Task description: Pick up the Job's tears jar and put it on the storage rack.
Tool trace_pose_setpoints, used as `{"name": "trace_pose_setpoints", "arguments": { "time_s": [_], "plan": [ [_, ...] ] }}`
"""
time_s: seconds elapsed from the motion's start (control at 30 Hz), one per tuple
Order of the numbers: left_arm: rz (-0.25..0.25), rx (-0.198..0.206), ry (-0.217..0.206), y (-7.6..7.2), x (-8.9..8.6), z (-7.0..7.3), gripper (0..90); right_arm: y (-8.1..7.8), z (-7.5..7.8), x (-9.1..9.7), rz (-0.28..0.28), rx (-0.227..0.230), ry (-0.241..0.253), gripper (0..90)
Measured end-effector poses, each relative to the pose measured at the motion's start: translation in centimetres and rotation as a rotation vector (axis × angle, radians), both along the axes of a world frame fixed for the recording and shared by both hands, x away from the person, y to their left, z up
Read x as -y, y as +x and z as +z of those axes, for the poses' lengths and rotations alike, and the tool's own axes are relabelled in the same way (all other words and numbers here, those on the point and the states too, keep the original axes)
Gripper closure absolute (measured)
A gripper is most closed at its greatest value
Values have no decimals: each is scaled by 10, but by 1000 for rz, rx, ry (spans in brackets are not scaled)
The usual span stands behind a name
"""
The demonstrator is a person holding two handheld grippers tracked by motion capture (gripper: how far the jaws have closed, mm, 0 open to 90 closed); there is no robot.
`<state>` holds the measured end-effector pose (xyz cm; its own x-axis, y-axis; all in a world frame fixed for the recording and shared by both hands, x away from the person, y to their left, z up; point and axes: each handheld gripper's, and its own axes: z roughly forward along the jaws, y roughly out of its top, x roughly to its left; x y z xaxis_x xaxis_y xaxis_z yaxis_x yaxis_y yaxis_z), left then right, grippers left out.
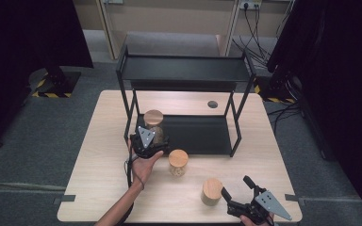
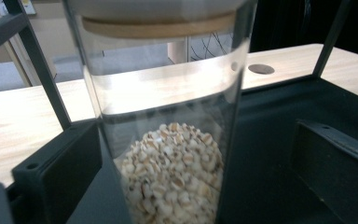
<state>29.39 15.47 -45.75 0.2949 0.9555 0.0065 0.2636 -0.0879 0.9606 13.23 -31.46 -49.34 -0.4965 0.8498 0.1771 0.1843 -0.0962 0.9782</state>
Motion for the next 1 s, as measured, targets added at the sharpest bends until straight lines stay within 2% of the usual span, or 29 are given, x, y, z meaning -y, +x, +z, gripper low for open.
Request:
{"name": "trace_pose_setpoints", "arguments": {
  "time_s": [0.1,0.33,0.5,0.7,1.0],
  "plan": [
    [-6,-11,-8,-3,-2,2,18,0,0,0,0,0,1,19],
    [-32,0,-17,-15,-6,5,18,0,0,0,-1,-1,3,18],
    [-52,-9,-25,-22,-10,7,19,0,0,-1,-1,0,3,18],
    [-76,3,-12,-36,-16,8,19,0,0,0,-2,1,3,18],
    [-108,22,-20,-57,-27,10,19,-1,0,-1,-1,1,3,18]
  ]
}}
